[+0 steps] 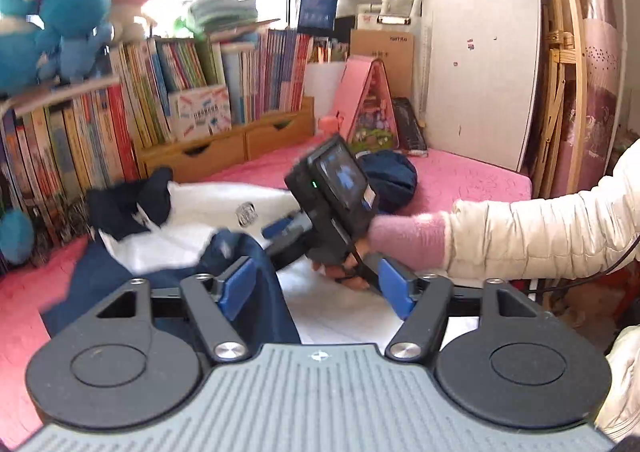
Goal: Fold clothes
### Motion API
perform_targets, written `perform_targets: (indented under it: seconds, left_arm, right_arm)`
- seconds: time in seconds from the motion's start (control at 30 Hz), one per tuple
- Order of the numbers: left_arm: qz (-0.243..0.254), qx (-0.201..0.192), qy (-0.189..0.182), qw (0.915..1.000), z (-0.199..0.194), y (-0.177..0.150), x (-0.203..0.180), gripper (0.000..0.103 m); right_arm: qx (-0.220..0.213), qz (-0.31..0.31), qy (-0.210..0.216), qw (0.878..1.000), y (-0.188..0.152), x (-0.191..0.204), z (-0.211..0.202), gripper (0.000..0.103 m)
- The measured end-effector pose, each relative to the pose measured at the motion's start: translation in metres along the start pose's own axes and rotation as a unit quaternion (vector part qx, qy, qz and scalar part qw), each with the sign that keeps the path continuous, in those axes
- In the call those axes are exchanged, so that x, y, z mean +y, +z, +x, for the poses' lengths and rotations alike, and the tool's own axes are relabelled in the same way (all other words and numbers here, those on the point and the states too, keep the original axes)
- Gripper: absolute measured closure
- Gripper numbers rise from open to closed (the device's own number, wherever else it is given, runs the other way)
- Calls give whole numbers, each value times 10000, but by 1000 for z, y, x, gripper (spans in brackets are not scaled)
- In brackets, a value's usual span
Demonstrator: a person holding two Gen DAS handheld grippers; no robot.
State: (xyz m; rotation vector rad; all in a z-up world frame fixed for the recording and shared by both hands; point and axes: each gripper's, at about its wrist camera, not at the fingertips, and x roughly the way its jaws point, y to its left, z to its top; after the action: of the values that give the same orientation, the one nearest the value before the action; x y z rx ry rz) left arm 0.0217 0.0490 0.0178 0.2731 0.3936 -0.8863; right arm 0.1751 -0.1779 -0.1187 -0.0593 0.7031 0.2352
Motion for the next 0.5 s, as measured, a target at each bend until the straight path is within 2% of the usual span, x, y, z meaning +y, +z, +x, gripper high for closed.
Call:
perform_targets:
  seconds: [0.03, 0.07, 0.1, 0.17, 0.27, 0.33, 0.37, 0.4, 0.43, 0.47, 0.5]
  left_arm:
    - [178, -49, 184, 9997, 3, 6, 5, 13]
    - [313, 43, 324, 9990, 13, 10, 11, 4]
    - [432, 338, 378, 9978, 31, 13, 18, 1]
    - [655, 846, 429, 9933, 66, 11, 30, 1]
    - [1133, 1501, 421, 9813, 108, -7, 38, 2]
    - [1181, 1891, 373, 9741, 126, -21, 45, 19]
    - [1033, 2032, 419, 9728, 130, -25, 50, 49]
    - [783, 2140, 505, 9724, 129, -26, 56, 71]
    - [602, 2120, 585, 9737, 124, -25, 61, 76]
    - [499, 1915, 746, 9774, 111, -20, 68, 84]
    - [416, 1642, 956, 9809, 93, -13, 74, 88]
  right_arm:
    - [0, 1, 0, 10000, 0, 0, 0, 8]
    - [0, 1, 0, 10000, 0, 0, 0, 8]
    - [0, 2, 1, 10000, 0, 0, 0, 8]
    - [0, 4, 1, 10000, 0, 0, 0, 8]
    - [-1, 11, 6, 10000, 0, 0, 0, 8]
    - [-2, 17, 7, 10000, 0, 0, 0, 8]
    - [-1, 19, 3, 10000, 0, 0, 0, 7]
    - [-1, 21, -1, 10000, 0, 0, 0, 7]
    - [-1, 25, -2, 10000, 0, 0, 0, 7]
    - [-1, 28, -2, 10000, 0, 0, 0, 7]
    - [-1, 29, 0, 10000, 0, 0, 0, 7]
